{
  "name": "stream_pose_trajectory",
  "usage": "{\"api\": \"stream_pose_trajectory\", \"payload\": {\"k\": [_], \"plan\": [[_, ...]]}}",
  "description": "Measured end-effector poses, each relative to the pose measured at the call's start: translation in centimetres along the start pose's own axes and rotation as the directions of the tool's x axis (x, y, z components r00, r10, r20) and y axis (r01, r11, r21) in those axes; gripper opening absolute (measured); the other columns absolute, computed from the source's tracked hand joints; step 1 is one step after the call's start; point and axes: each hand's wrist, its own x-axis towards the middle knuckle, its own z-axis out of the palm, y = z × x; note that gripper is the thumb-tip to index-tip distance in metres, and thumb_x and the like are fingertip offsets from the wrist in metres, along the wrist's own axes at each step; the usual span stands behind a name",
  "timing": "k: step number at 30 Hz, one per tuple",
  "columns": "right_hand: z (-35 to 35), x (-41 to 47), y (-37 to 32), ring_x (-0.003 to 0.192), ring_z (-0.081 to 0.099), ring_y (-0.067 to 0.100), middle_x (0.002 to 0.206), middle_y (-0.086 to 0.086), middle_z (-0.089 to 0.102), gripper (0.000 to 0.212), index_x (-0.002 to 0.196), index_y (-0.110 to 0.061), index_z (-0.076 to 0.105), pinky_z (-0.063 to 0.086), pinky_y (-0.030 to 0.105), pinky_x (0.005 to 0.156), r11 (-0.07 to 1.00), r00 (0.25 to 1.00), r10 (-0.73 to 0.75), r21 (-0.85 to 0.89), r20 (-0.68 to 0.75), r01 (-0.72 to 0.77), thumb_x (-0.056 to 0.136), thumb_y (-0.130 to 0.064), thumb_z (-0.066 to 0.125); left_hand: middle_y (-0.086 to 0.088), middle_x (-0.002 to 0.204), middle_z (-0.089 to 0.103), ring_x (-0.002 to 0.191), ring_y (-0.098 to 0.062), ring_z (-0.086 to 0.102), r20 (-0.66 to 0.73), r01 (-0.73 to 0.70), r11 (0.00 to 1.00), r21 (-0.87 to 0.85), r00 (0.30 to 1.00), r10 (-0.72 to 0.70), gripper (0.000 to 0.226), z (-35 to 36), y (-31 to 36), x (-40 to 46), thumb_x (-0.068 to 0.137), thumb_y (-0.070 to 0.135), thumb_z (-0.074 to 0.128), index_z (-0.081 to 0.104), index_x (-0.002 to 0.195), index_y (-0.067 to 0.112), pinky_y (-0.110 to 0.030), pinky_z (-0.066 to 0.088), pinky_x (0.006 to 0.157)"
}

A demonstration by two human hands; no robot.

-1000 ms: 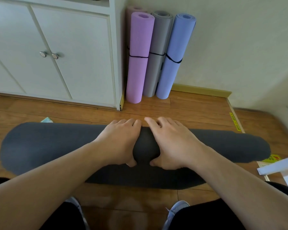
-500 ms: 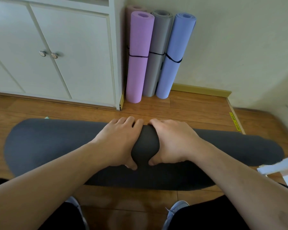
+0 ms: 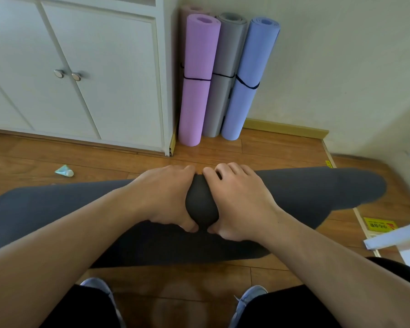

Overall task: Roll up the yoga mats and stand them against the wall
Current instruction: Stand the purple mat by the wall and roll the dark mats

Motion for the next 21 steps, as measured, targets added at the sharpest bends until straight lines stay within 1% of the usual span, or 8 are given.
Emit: {"api": "stream_pose_trajectory", "payload": {"k": [5, 7, 9, 11, 14, 16, 18, 21], "plan": [[-0.3, 0.4, 0.7, 0.113, 0.056, 0.022, 0.122, -0.003, 0.059, 0.098, 0.135, -0.026, 0.047, 0.051, 0.042, 0.096, 0.996, 0.996, 0.041, 0.073, 0.083, -0.047, 0.061, -0.077, 0.086, 0.005, 0.148, 0.043, 0.134, -0.022, 0.045, -0.085, -0.022, 0.973, 0.231, 0.995, 0.043, 0.128, 1.5, -0.1, -0.9, 0.054, 0.077, 0.088, 0.023, 0.154, 0.029, -0.045, 0.044, 0.114], [-0.9, 0.6, 1.1, 0.105, 0.057, 0.018, 0.115, -0.008, 0.059, 0.097, 0.130, -0.031, 0.049, 0.054, 0.040, 0.089, 0.987, 0.982, 0.085, 0.122, 0.171, -0.107, 0.056, -0.082, 0.084, 0.003, 0.147, 0.045, 0.133, -0.023, 0.048, -0.127, -0.032, 0.963, 0.268, 0.989, 0.069, 0.126, 2.0, 0.1, -0.8, 0.054, 0.072, 0.091, 0.026, 0.152, 0.027, -0.044, 0.045, 0.113], [-1.0, 0.5, 1.3, 0.104, 0.059, 0.017, 0.115, -0.010, 0.059, 0.099, 0.130, -0.033, 0.048, 0.055, 0.041, 0.088, 0.979, 0.971, 0.102, 0.152, 0.218, -0.137, 0.054, -0.084, 0.084, 0.006, 0.138, 0.052, 0.124, -0.020, 0.054, -0.166, -0.052, 0.965, 0.257, 0.981, 0.097, 0.110, 2.0, 0.2, -0.5, 0.056, 0.068, 0.091, 0.036, 0.143, 0.028, -0.040, 0.048, 0.107], [-0.7, 0.2, 1.3, 0.115, 0.058, 0.021, 0.125, -0.007, 0.058, 0.106, 0.141, -0.032, 0.042, 0.053, 0.043, 0.099, 0.976, 0.974, 0.102, 0.168, 0.204, -0.138, 0.057, -0.081, 0.085, 0.009, 0.130, 0.056, 0.116, -0.017, 0.057, -0.175, -0.061, 0.971, 0.232, 0.979, 0.103, 0.101, 1.7, 0.1, -0.4, 0.056, 0.068, 0.090, 0.041, 0.136, 0.031, -0.038, 0.048, 0.102], [-0.6, -0.5, 0.8, 0.143, 0.040, 0.029, 0.153, 0.004, 0.040, 0.133, 0.161, -0.027, 0.012, 0.033, 0.045, 0.123, 0.990, 0.987, 0.077, 0.110, 0.139, -0.092, 0.063, -0.072, 0.089, 0.013, 0.125, 0.057, 0.109, -0.014, 0.057, -0.130, -0.048, 0.991, 0.124, 0.989, 0.064, 0.098, 0.7, -0.4, -0.2, 0.058, 0.069, 0.089, 0.043, 0.136, 0.033, -0.037, 0.050, 0.097], [-0.6, -0.5, 0.2, 0.147, 0.034, 0.032, 0.156, 0.007, 0.034, 0.143, 0.163, -0.024, 0.002, 0.026, 0.047, 0.127, 0.998, 0.994, 0.059, 0.024, 0.096, -0.062, 0.062, -0.071, 0.091, 0.015, 0.124, 0.058, 0.108, -0.013, 0.056, -0.093, -0.028, 0.998, 0.048, 0.995, 0.032, 0.101, 0.0, -0.9, -0.2, 0.057, 0.071, 0.089, 0.043, 0.139, 0.036, -0.038, 0.053, 0.095], [-0.4, -0.3, -0.1, 0.139, 0.042, 0.031, 0.149, 0.007, 0.042, 0.135, 0.160, -0.022, 0.012, 0.031, 0.046, 0.124, 0.999, 0.998, 0.045, 0.000, 0.052, -0.045, 0.061, -0.069, 0.091, 0.016, 0.124, 0.058, 0.109, -0.012, 0.057, -0.065, -0.009, 1.000, 0.012, 0.998, 0.010, 0.102, -0.7, -1.1, -0.3, 0.057, 0.073, 0.089, 0.043, 0.140, 0.038, -0.039, 0.054, 0.096], [-0.2, 0.1, 0.3, 0.119, 0.054, 0.024, 0.130, 0.001, 0.055, 0.106, 0.143, -0.024, 0.039, 0.047, 0.041, 0.106, 0.998, 0.999, 0.020, 0.065, 0.026, -0.022, 0.061, -0.067, 0.090, 0.017, 0.125, 0.057, 0.109, -0.011, 0.055, -0.022, -0.002, 1.000, -0.004, 1.000, 0.001, 0.097, -0.6, -0.9, -0.6, 0.059, 0.070, 0.089, 0.043, 0.138, 0.039, -0.037, 0.052, 0.094]]}}
